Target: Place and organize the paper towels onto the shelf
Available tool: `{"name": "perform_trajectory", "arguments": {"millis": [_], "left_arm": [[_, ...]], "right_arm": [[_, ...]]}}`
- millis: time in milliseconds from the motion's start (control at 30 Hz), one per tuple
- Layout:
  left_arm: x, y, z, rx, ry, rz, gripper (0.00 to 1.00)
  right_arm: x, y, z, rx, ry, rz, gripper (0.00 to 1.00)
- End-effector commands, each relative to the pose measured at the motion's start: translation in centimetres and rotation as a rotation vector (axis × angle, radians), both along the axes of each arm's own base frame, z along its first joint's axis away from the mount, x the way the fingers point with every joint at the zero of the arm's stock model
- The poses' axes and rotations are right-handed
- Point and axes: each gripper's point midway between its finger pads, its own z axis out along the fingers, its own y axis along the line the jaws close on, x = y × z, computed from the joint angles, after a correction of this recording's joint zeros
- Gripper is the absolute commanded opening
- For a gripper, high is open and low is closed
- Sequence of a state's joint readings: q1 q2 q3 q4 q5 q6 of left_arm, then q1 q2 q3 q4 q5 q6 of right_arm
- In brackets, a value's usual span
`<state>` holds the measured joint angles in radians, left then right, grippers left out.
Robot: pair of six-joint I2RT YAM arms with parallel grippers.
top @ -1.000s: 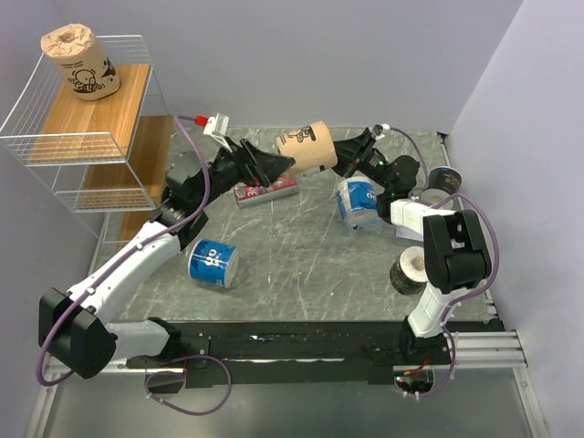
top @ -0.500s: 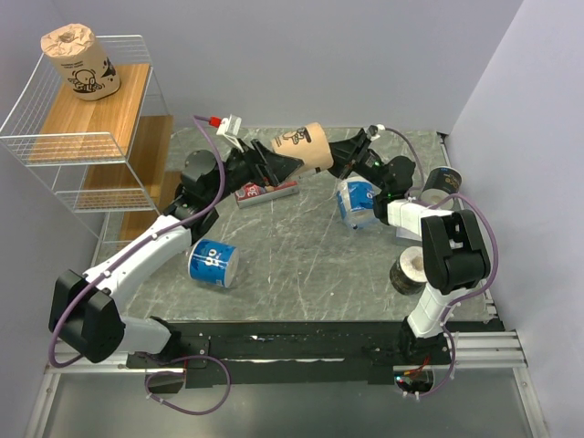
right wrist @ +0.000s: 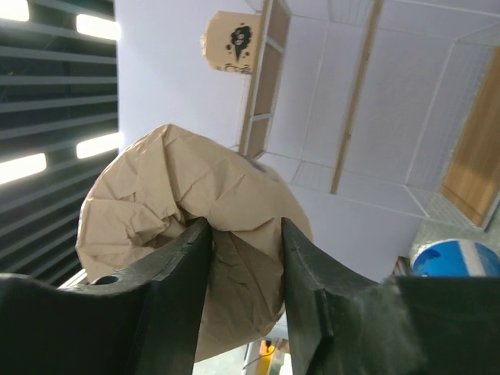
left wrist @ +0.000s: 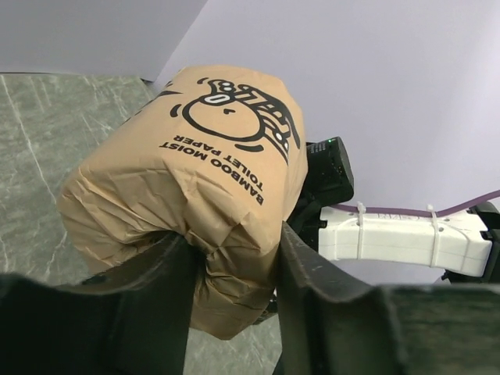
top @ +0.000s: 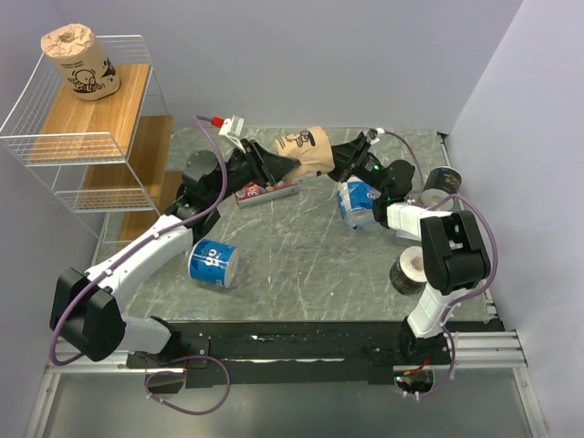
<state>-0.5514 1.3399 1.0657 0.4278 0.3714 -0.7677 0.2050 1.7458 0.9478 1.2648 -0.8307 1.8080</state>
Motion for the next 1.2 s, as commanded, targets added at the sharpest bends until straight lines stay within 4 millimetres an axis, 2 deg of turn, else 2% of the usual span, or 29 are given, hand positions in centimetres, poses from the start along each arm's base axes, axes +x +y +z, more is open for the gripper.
{"name": "perform_trajectory", "arguments": {"millis": [0, 133, 300, 400, 467, 500, 633, 667, 700, 733, 767, 800, 833, 867, 900, 933, 967, 1000, 1033, 1067, 1133, 1167], "left_arm": [[-2.0, 0.0, 4.6, -0.032, -0.146, -0.035, 0.40], [-2.3, 0.7, 5.3, -0.013, -0.169, -0.010, 0.35], [-3.0, 1.7, 6.6, 0.017, -0.209, 0.017, 0.35], [-3.2, 2.3, 7.2, 0.049, -0.226, 0.044, 0.35], [-2.9, 2.8, 6.4, 0.106, -0.193, 0.071, 0.35], [-2.7, 3.4, 7.5, 0.129, -0.220, 0.108, 0.35], [-2.6, 5.5, 8.2, 0.247, -0.230, 0.198, 0.36], [-2.8, 6.2, 9.5, 0.262, -0.247, 0.223, 0.36], [-2.4, 7.4, 8.7, 0.340, -0.228, 0.273, 0.36], [-2.4, 8.1, 8.8, 0.379, -0.225, 0.299, 0.36], [-2.7, 9.2, 10.9, 0.388, -0.254, 0.341, 0.37], [-2.7, 10.4, 10.1, 0.469, -0.242, 0.374, 0.39], [-2.6, 11.6, 10.8, 0.499, -0.249, 0.427, 0.39], [-3.0, 12.7, 12.7, 0.504, -0.279, 0.470, 0.40], [-3.1, 13.7, 12.3, 0.581, -0.275, 0.491, 0.40], [-2.7, 15.4, 12.8, 0.615, -0.264, 0.576, 0.40], [-2.9, 16.6, 14.5, 0.625, -0.278, 0.627, 0.40], [-3.0, 17.6, 14.9, 0.668, -0.287, 0.663, 0.40], [-3.0, 19.6, 14.9, 0.724, -0.264, 0.743, 0.40], [-3.4, 20.5, 16.0, 0.731, -0.277, 0.785, 0.40], [-3.8, 22.4, 16.7, 0.784, -0.290, 0.859, 0.40], [-4.2, 24.0, 17.0, 0.799, -0.281, 0.929, 0.41]], "right_arm": [[-5.8, -0.4, 5.5, 0.054, -0.436, 0.016, 0.50], [-5.9, -0.4, 5.1, 0.038, -0.448, 0.013, 0.56], [-5.6, -1.0, 5.2, 0.028, -0.452, -0.012, 0.66], [-5.1, -1.4, 4.5, 0.012, -0.435, -0.031, 0.69], [-4.8, -2.0, 4.2, 0.006, -0.425, -0.049, 0.70], [-4.7, -2.3, 3.7, 0.000, -0.415, -0.056, 0.70], [-4.0, -3.4, 2.4, -0.031, -0.387, -0.081, 0.71], [-4.1, -3.4, 2.3, -0.038, -0.387, -0.079, 0.72], [-4.2, -3.4, 1.8, -0.057, -0.390, -0.079, 0.72], [-4.5, -3.4, 2.0, -0.070, -0.404, -0.077, 0.72], [-4.3, -3.3, 1.4, -0.089, -0.385, -0.074, 0.72], [-4.6, -3.0, 1.0, -0.120, -0.414, -0.067, 0.72], [-4.9, -3.1, 1.2, -0.136, -0.434, -0.070, 0.73], [-4.9, -3.0, 0.5, -0.156, -0.414, -0.067, 0.74], [-5.0, -2.9, 0.0, -0.184, -0.437, -0.071, 0.74], [-5.3, -2.9, -0.2, -0.201, -0.443, -0.065, 0.74], [-5.4, -2.9, -0.8, -0.217, -0.434, -0.061, 0.74], [-5.2, -2.9, -1.6, -0.242, -0.423, -0.066, 0.74], [-5.4, -2.9, -1.8, -0.253, -0.423, -0.066, 0.74], [-5.4, -2.9, -2.3, -0.264, -0.416, -0.066, 0.74], [-5.4, -2.9, -2.9, -0.288, -0.404, -0.068, 0.74], [-5.4, -2.9, -3.1, -0.295, -0.400, -0.065, 0.75]]}}
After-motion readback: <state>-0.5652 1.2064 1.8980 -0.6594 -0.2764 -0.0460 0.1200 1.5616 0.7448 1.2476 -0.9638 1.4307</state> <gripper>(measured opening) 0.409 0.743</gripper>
